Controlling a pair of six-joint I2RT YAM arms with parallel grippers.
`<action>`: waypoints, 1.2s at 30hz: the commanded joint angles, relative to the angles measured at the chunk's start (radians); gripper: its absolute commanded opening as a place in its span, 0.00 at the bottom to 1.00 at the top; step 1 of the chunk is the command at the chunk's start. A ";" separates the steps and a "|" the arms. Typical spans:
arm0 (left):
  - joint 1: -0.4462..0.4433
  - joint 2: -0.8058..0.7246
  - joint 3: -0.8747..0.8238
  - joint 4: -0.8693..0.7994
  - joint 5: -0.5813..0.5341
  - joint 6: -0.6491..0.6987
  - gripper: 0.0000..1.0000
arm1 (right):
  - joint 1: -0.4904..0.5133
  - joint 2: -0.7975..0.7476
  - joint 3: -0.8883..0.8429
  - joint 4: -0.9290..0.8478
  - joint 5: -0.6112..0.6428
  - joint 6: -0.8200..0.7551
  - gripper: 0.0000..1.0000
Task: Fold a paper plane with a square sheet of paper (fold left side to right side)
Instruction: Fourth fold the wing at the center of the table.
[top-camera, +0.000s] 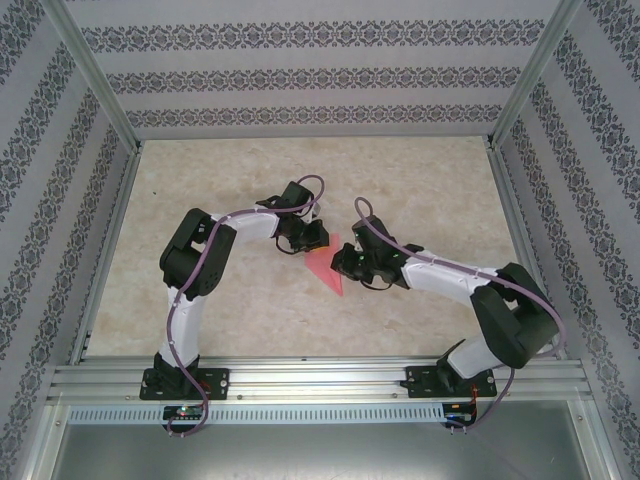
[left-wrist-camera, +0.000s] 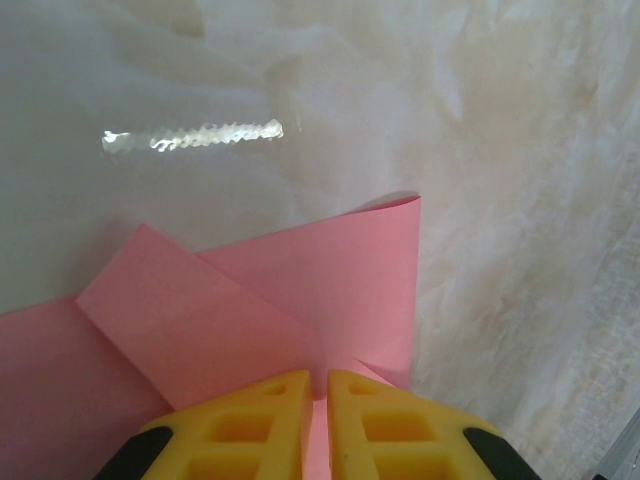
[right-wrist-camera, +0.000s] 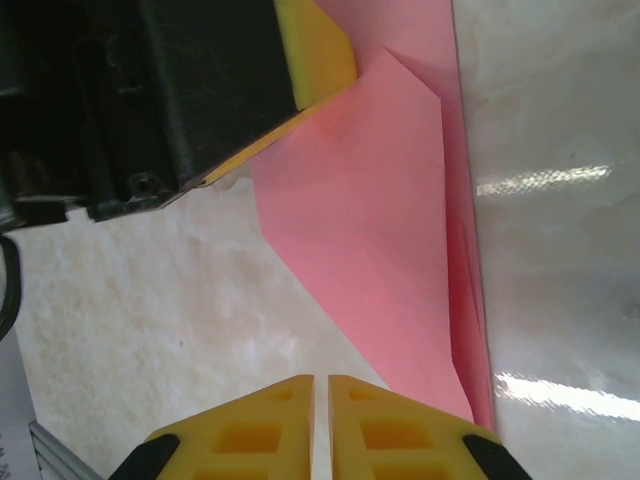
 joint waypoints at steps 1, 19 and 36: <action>0.001 0.027 -0.027 -0.025 -0.091 0.009 0.15 | 0.026 0.063 0.048 0.035 0.046 0.067 0.12; 0.001 0.030 -0.024 -0.031 -0.096 0.011 0.15 | 0.053 0.217 0.113 0.017 0.081 0.057 0.11; 0.001 0.033 -0.025 -0.036 -0.107 0.019 0.15 | 0.034 0.208 0.024 0.069 0.036 0.114 0.11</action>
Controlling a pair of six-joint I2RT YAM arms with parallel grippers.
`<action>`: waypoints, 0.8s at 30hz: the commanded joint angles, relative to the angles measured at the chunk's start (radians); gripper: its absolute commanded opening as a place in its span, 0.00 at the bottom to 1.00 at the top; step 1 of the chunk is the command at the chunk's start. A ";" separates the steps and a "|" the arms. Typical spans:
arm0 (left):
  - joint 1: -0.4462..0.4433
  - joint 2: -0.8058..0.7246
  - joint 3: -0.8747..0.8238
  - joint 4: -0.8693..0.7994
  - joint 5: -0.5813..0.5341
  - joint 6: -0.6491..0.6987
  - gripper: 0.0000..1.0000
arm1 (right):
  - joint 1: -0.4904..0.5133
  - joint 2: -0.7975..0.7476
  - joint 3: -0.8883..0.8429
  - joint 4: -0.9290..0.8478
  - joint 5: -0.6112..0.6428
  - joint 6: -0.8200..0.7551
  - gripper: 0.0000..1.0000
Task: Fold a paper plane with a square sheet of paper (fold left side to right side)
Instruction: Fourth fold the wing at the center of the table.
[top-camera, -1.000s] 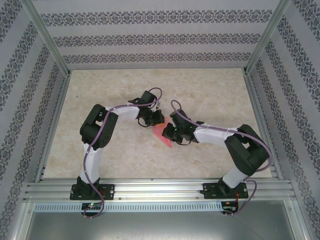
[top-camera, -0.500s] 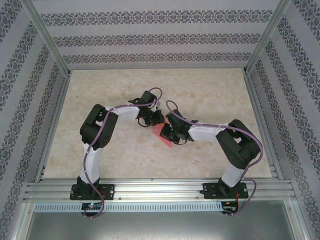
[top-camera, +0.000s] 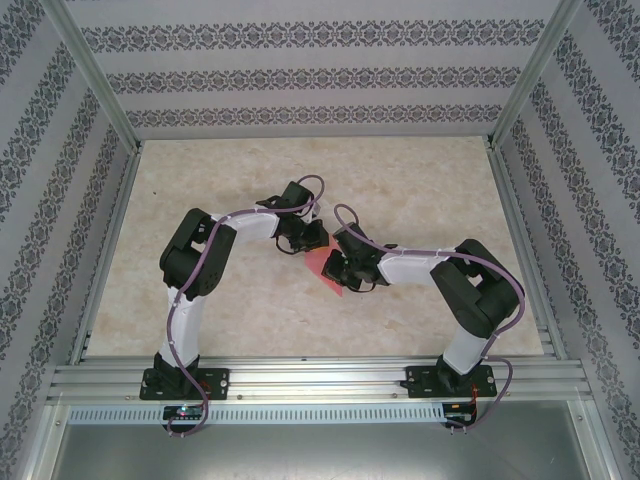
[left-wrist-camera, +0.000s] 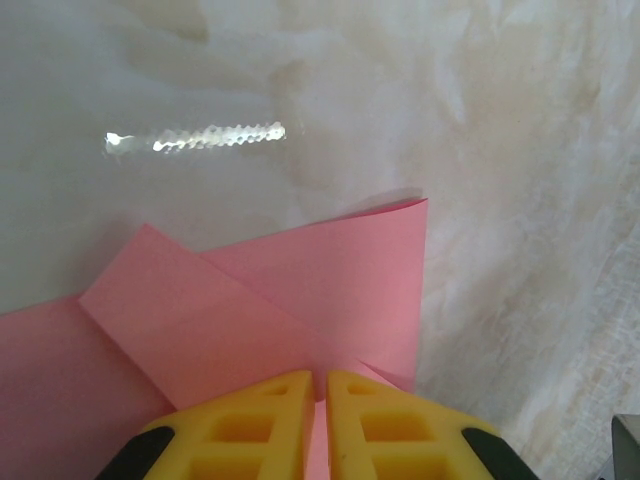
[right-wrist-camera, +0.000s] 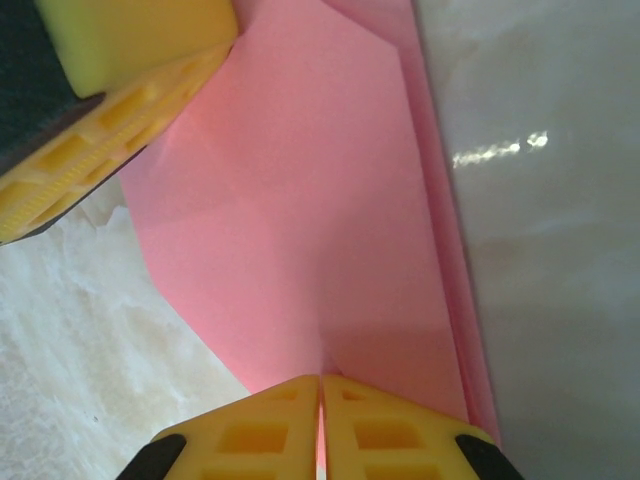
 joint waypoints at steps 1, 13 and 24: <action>0.001 0.034 -0.025 -0.034 -0.100 0.020 0.15 | -0.013 0.000 -0.030 0.002 -0.017 0.038 0.11; 0.001 0.042 -0.018 -0.042 -0.106 0.021 0.15 | 0.006 -0.085 -0.175 -0.010 -0.041 0.110 0.10; 0.001 0.035 -0.021 -0.041 -0.103 0.017 0.15 | 0.012 -0.239 -0.224 -0.052 -0.048 0.077 0.10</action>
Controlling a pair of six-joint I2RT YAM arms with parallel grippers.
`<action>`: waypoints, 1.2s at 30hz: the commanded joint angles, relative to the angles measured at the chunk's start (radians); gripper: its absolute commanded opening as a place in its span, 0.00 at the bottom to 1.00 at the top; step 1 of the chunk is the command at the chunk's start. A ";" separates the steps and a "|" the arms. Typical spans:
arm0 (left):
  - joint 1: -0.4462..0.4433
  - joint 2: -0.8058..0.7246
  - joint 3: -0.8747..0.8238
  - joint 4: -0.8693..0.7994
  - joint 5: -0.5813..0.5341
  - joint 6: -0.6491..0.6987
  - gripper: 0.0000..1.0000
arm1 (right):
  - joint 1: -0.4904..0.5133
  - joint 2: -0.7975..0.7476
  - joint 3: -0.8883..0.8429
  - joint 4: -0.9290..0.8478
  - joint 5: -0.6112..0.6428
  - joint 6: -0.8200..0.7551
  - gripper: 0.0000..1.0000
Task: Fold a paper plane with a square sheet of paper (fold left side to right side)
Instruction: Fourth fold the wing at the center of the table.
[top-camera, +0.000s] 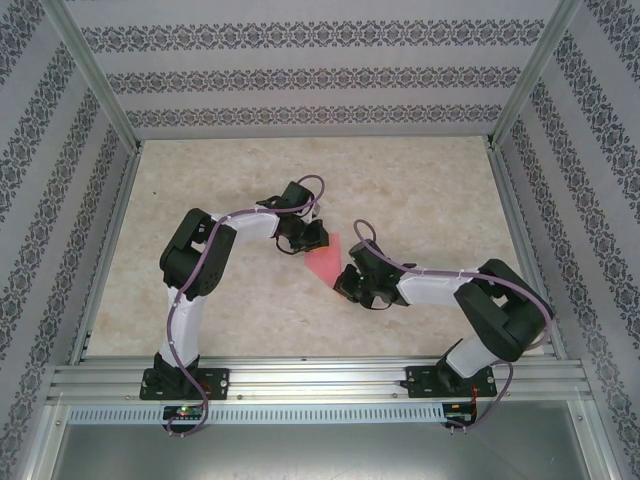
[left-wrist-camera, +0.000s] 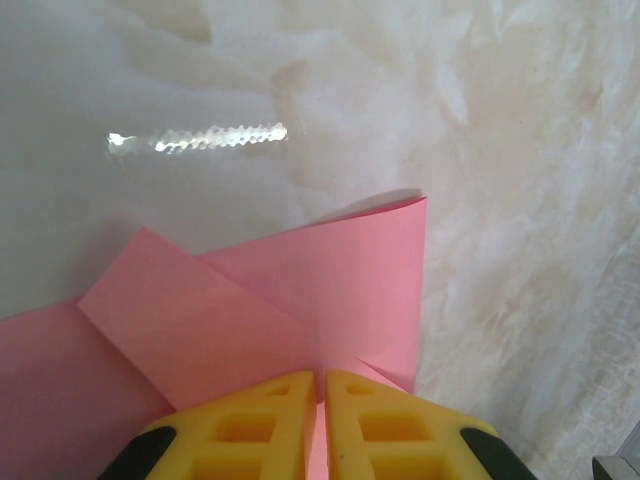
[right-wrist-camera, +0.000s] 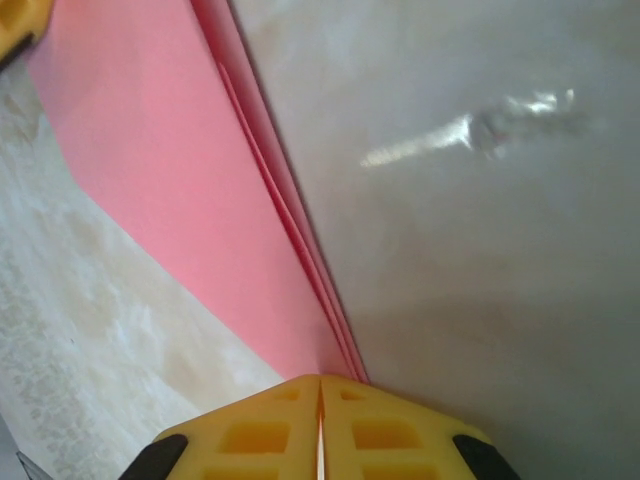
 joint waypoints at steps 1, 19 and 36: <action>0.002 0.034 -0.021 -0.040 -0.098 0.017 0.14 | 0.000 -0.060 0.019 -0.097 -0.014 -0.032 0.10; 0.002 0.023 -0.021 -0.038 -0.092 0.008 0.15 | -0.031 0.165 0.266 -0.005 0.060 -0.040 0.10; 0.001 0.025 -0.025 -0.040 -0.094 0.009 0.14 | -0.037 0.256 0.297 0.023 0.072 -0.067 0.10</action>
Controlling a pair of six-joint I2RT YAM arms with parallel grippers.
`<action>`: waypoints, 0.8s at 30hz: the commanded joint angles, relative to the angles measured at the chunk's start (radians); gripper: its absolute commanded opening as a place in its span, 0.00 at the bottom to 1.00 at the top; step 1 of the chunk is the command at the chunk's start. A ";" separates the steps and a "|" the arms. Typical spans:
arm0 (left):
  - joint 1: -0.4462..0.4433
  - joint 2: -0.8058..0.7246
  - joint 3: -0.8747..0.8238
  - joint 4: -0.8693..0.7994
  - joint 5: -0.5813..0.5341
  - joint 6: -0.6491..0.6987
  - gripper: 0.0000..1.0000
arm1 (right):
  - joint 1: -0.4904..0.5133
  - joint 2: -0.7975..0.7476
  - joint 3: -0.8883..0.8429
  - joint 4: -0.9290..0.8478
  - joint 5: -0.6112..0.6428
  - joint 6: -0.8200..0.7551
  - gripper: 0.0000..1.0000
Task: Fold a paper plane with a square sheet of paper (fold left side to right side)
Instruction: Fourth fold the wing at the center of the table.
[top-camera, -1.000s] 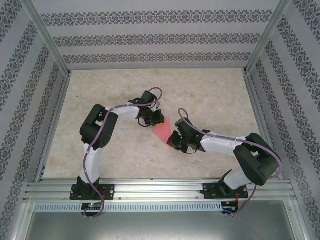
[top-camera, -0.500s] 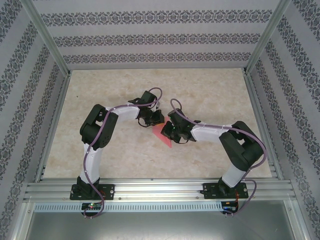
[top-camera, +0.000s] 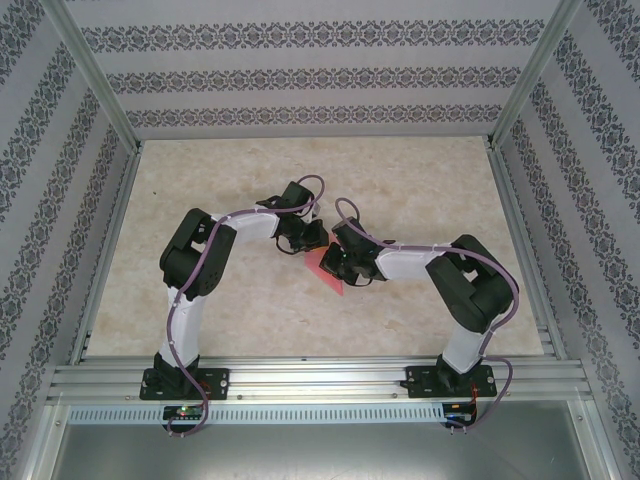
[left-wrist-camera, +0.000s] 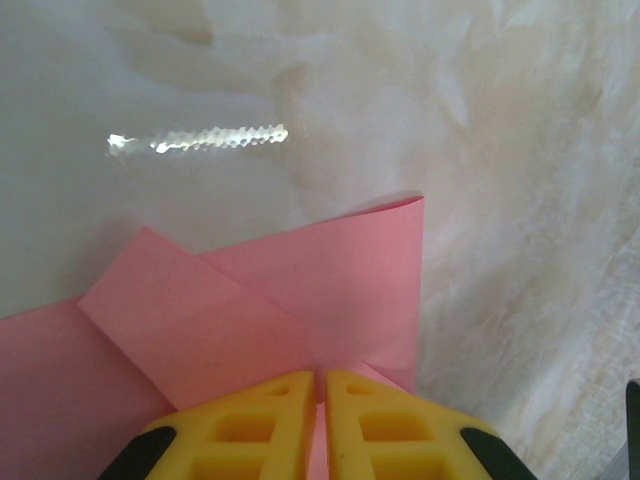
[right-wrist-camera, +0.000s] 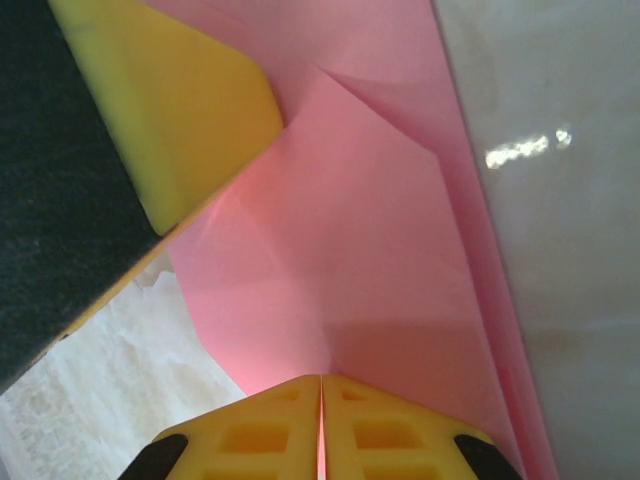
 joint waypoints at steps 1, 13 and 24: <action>0.001 0.026 -0.025 -0.038 -0.092 0.010 0.15 | -0.012 0.017 0.025 0.034 0.033 -0.017 0.10; 0.001 0.030 -0.025 -0.038 -0.091 0.008 0.14 | -0.018 -0.006 -0.006 0.084 0.052 -0.015 0.10; 0.002 0.030 -0.025 -0.038 -0.092 0.010 0.14 | -0.023 0.025 -0.025 -0.005 0.037 0.038 0.10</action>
